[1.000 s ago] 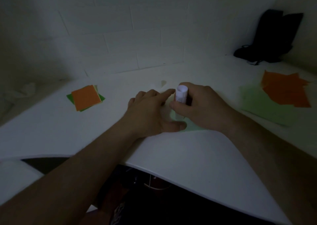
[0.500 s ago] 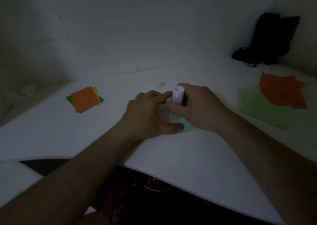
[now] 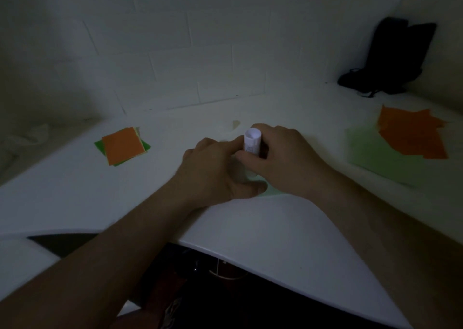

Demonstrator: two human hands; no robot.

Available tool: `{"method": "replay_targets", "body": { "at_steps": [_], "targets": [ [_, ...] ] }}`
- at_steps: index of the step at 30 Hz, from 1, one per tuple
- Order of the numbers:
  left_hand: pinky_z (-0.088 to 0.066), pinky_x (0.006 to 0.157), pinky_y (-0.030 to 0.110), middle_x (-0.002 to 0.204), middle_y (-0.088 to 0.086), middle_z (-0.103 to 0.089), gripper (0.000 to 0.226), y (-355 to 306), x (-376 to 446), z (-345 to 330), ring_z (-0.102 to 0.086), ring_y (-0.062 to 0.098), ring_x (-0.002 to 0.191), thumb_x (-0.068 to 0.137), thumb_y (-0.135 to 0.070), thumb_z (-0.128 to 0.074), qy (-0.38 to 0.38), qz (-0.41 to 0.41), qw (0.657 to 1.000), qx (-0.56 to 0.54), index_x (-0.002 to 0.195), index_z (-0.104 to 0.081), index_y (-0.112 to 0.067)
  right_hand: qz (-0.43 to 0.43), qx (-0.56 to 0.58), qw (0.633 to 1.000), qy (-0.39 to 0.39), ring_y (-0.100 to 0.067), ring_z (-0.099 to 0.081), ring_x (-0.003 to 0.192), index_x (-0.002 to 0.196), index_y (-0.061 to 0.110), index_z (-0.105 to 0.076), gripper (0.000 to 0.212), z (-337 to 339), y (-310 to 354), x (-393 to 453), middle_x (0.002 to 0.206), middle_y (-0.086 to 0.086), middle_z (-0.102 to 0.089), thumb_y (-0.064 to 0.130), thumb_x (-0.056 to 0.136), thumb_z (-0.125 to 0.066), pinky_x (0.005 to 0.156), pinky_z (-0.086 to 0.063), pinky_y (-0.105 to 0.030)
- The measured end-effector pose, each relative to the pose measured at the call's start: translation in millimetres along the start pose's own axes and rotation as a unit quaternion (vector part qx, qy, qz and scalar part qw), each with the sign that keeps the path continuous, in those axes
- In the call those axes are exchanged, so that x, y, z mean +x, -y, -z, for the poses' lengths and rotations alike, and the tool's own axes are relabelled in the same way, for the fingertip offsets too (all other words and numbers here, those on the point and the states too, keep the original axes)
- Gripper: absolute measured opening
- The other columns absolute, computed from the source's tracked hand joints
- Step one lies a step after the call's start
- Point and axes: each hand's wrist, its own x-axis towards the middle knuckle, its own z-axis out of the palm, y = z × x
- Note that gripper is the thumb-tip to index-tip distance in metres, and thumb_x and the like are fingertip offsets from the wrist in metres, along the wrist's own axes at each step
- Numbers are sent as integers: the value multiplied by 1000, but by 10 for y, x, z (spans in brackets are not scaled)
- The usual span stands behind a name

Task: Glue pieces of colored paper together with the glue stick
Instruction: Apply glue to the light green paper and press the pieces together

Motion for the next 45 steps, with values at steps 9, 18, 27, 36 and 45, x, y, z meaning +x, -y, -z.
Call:
{"method": "replay_targets", "body": {
  "at_steps": [9, 18, 27, 36, 45],
  "targets": [
    [-45, 100, 48, 125, -25, -61, 111, -26, 5, 17, -52, 23, 117, 56, -89, -60, 7, 11, 1000, -5, 154, -27, -47, -83, 139, 987, 16, -1, -66, 73, 87, 33, -63, 16, 84, -3, 24, 80, 15, -71, 47, 92, -69, 65, -48, -24],
    [-37, 111, 53, 140, -35, -50, 135, -1, 11, 18, -42, 18, 132, 49, -96, -51, 41, 23, 999, -14, 162, -4, -40, -60, 76, 995, -14, 1, -61, 67, 77, 31, -59, 19, 254, -86, -4, 71, 16, -66, 39, 92, -68, 58, -41, -15],
    [-36, 112, 54, 147, -30, -49, 135, -11, 20, 8, -42, 22, 137, 47, -96, -48, 37, 28, 999, 0, 162, -7, -40, -39, 62, 996, 58, -7, -65, 73, 84, 36, -59, 17, 164, -31, -20, 81, 10, -71, 49, 89, -67, 69, -52, -33],
    [-32, 114, 51, 142, -33, -49, 127, -26, 1, 28, -39, 21, 138, 51, -92, -54, 43, 25, 999, -2, 161, -12, -43, -47, 29, 997, 46, -5, -60, 68, 81, 28, -61, 21, 271, -185, -43, 77, 9, -67, 44, 89, -70, 62, -42, -27],
    [-30, 115, 52, 141, -36, -46, 123, 9, -16, 61, -38, 21, 138, 53, -92, -51, 55, 11, 998, -1, 160, -14, -45, -55, 14, 997, 46, -11, -63, 71, 84, 22, -62, 24, 375, -304, -72, 78, 5, -68, 45, 88, -68, 68, -50, -35]
  ]
}}
